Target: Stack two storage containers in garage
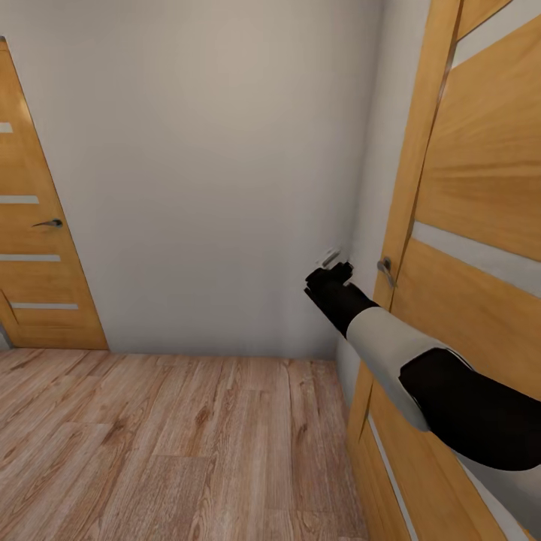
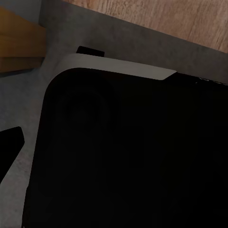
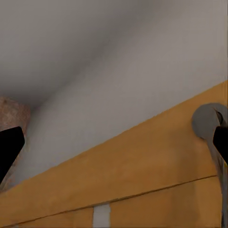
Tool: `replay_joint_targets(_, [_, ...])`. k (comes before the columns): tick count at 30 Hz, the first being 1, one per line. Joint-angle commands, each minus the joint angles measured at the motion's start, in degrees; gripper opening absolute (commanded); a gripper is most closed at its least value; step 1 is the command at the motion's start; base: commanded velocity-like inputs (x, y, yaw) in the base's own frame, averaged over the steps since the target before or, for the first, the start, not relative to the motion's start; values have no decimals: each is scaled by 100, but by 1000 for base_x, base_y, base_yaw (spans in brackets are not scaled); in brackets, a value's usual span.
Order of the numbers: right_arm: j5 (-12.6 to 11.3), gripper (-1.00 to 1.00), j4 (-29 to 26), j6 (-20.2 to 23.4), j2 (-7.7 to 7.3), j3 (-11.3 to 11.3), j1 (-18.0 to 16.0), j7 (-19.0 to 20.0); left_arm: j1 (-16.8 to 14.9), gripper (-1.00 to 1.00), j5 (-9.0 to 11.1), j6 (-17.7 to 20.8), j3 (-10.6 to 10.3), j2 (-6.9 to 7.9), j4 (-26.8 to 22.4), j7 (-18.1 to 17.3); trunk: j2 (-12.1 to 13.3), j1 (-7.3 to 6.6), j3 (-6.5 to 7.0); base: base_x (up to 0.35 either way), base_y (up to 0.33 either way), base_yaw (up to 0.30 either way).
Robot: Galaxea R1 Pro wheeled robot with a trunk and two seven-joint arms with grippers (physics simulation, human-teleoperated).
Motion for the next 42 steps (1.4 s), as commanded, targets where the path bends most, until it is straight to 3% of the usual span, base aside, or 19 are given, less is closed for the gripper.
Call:
replay_joint_targets(1, [-216,100,17,-39,0,27,-2,12,-1,100,31,-13,2,-1,-2,-1,-3,0,-6,0,0,0])
replay_joint_targets(3, [-786,100,47,-341,0,33,32,62,-2,100,31,-13,2,-1,-2,-1,-3,0,-6,0,0,0])
replay_joint_targets(7, [-1229,100,60,-764,0,36,53,280,-2,100,31,-13,2,-1,-2,-1,-3,0,-6,0,0,0])
replay_joint_targets(10, [-1296,100,69,-1066,0,30,82,705,-2,100,31,-13,2,-1,-2,-1,-3,0,-6,0,0,0])
replay_joint_targets(14, [-1511,100,167,-1697,0,15,452,1522,-2,100,31,-13,2,1,-2,-1,-3,0,-6,0,0,0])
replay_joint_targets(20, [-2246,100,654,-2547,0,15,1201,2014,-2,100,31,-13,2,6,-2,-1,-3,0,-6,0,0,0])
replay_joint_targets(25, [-2401,100,1137,-3361,0,19,1810,2311,-2,100,31,-13,1,7,-9,-1,-3,0,-6,0,0,0])
replay_joint_targets(34, [-2442,100,1921,-4034,-34,16,2414,2679,-2,100,33,-13,2,8,-14,-1,-3,0,-6,0,0,0])
replay_joint_targets(37, [-2523,100,2018,-4135,-243,11,2809,2736,-2,100,37,-13,2,6,-24,-1,-3,0,-6,0,0,0])
replay_joint_targets(39, [-2715,100,2046,-4169,-404,12,3288,2778,-2,100,39,-13,2,5,-31,-1,-3,0,-6,0,0,0])
replay_joint_targets(42, [-2843,100,2060,-4196,-517,12,3913,2802,-2,100,39,-13,4,4,-30,-1,-3,0,-6,0,0,0])
